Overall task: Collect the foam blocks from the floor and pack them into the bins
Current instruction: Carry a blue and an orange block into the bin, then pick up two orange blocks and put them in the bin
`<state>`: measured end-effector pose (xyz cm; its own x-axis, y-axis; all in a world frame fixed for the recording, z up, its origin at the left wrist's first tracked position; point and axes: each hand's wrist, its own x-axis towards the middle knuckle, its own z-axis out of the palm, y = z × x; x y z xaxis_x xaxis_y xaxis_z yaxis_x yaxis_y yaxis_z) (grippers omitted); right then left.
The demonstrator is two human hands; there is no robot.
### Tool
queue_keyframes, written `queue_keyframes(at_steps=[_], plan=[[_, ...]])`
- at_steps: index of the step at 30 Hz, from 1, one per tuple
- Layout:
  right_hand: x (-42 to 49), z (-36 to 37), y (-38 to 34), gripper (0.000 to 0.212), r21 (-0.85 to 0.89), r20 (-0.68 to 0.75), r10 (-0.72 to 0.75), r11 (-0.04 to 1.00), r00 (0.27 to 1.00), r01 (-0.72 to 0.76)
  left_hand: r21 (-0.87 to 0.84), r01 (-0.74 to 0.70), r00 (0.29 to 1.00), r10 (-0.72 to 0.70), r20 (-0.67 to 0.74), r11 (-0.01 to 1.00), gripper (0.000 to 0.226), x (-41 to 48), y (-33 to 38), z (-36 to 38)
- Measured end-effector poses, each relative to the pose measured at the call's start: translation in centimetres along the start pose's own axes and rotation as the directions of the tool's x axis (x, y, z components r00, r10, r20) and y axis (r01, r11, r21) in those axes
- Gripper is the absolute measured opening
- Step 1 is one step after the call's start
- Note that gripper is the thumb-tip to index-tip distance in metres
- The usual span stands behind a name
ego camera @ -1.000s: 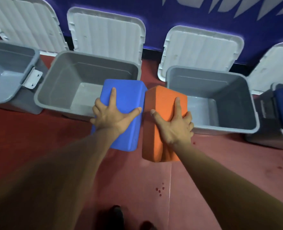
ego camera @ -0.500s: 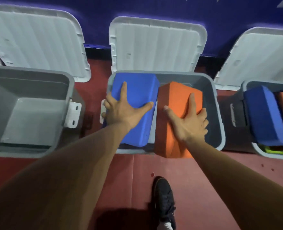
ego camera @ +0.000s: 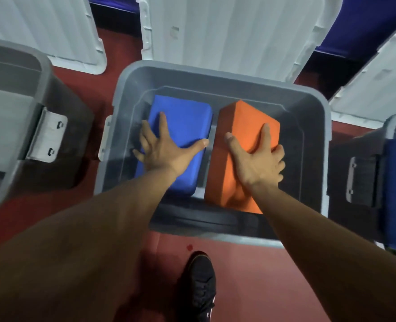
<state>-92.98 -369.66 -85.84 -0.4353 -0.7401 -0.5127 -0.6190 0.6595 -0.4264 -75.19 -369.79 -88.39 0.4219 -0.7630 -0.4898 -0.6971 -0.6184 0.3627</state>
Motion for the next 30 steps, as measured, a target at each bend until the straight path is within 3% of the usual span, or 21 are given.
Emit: queue_keyframes(at_steps=[6,12,14,17,19,22,26,30], plan=[[0.5,1.5,0.4,0.108,-0.046,0.087,-0.024,0.999,0.996,0.028,-0.148,-0.112,0.993,0.104,-0.064,0.983,0.08,0.2,-2.6,1.1],[-0.2,1.6,-1.8,0.11,-0.044,0.128,-0.064,0.997,0.99,0.07,-0.266,-0.315,0.935,0.25,-0.251,0.911,0.067,0.5,-2.7,-1.4],[-0.7,1.8,-3.3,0.109,-0.041,0.155,-0.076,0.996,0.985,0.084,-0.249,-0.412,0.881,0.314,-0.354,0.876,0.062,0.5,-2.5,-2.4],[-1.5,2.5,-5.7,0.105,0.011,0.188,-0.124,0.992,0.974,0.124,-0.117,-0.557,0.726,0.414,-0.549,0.822,0.046,0.7,-3.3,-4.2],[-2.7,3.3,-6.9,0.101,0.038,0.187,-0.188,0.982,0.964,0.184,-0.008,-0.604,0.642,0.481,-0.596,0.797,0.041,0.1,-4.5,-5.7],[-5.9,4.2,-7.5,0.078,0.014,0.192,-0.267,0.963,0.944,0.269,0.153,-0.593,0.603,0.562,-0.566,0.791,0.042,-2.0,-7.1,-7.9],[-11.2,4.7,-7.8,0.066,-0.045,0.23,-0.359,0.924,0.904,0.379,0.223,-0.515,0.645,0.545,-0.535,0.828,0.046,-5.9,-11.7,-11.6],[-18.2,5.3,-8.1,0.062,-0.109,0.268,-0.517,0.822,0.813,0.559,0.247,-0.405,0.673,0.47,-0.572,0.88,0.051,-11.9,-17.5,-14.3]])
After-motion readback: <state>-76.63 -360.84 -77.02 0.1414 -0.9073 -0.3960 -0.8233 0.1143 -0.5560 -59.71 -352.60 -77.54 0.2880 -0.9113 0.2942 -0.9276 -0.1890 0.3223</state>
